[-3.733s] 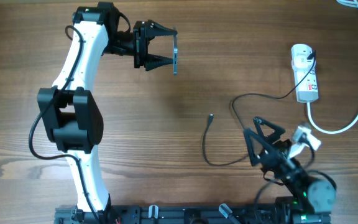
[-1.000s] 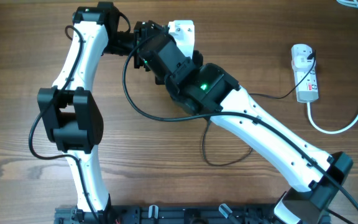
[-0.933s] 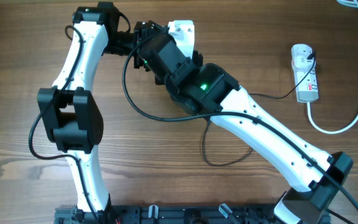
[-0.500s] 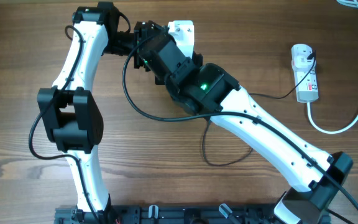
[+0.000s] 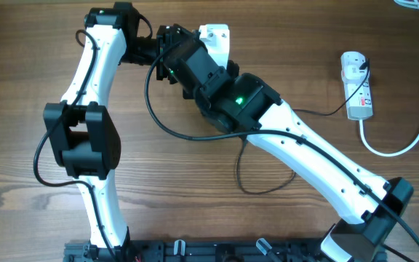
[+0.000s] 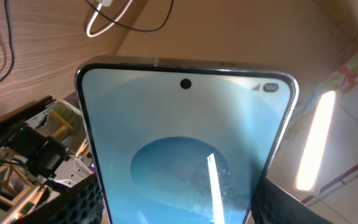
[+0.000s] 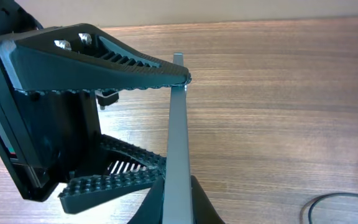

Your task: Plug charger to phone and switch on socket

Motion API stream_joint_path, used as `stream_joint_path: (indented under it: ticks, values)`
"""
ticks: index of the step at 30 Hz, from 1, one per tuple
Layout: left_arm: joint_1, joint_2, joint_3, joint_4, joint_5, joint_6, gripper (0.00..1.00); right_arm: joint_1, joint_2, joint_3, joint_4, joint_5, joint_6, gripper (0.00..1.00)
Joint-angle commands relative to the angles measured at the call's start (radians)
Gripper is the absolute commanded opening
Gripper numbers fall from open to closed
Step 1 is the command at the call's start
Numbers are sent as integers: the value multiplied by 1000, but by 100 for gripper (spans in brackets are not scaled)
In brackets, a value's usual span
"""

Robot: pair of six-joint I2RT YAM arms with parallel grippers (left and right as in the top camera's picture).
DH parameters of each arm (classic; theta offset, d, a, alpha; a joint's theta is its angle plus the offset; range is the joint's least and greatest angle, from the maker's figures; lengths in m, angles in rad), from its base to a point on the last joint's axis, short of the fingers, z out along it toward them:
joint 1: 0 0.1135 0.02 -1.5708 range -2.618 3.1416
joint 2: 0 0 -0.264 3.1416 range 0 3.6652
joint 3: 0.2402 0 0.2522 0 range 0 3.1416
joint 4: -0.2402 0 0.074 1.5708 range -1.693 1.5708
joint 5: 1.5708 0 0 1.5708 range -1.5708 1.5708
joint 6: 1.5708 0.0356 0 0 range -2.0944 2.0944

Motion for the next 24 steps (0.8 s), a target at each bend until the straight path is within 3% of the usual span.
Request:
stream_joint_path:
  ticks: [1, 7, 10, 12, 15, 19, 24]
  values:
    - [3, -31, 23, 0, 43, 0, 100, 1, -20, 29, -8, 14, 195, 4]
    - [3, -31, 23, -1, 43, 0, 100, 1, -92, 29, -23, 75, 731, 4]
    - [3, -31, 23, -9, 52, 0, 100, 1, -105, 29, -29, 70, 922, 4]
    - [2, -31, 23, -23, 95, -3, 88, 1, -105, 29, -68, 61, 1093, 4]
    - [3, -31, 23, -69, 94, -45, 83, 1, -105, 27, -137, 23, 1371, 4]
    - [3, -31, 23, -103, 94, -53, 74, 1, -103, 27, -117, 13, 1410, 4]
    - [3, -31, 23, -137, 95, -53, 74, 1, -71, 27, -75, 10, 1410, 5]
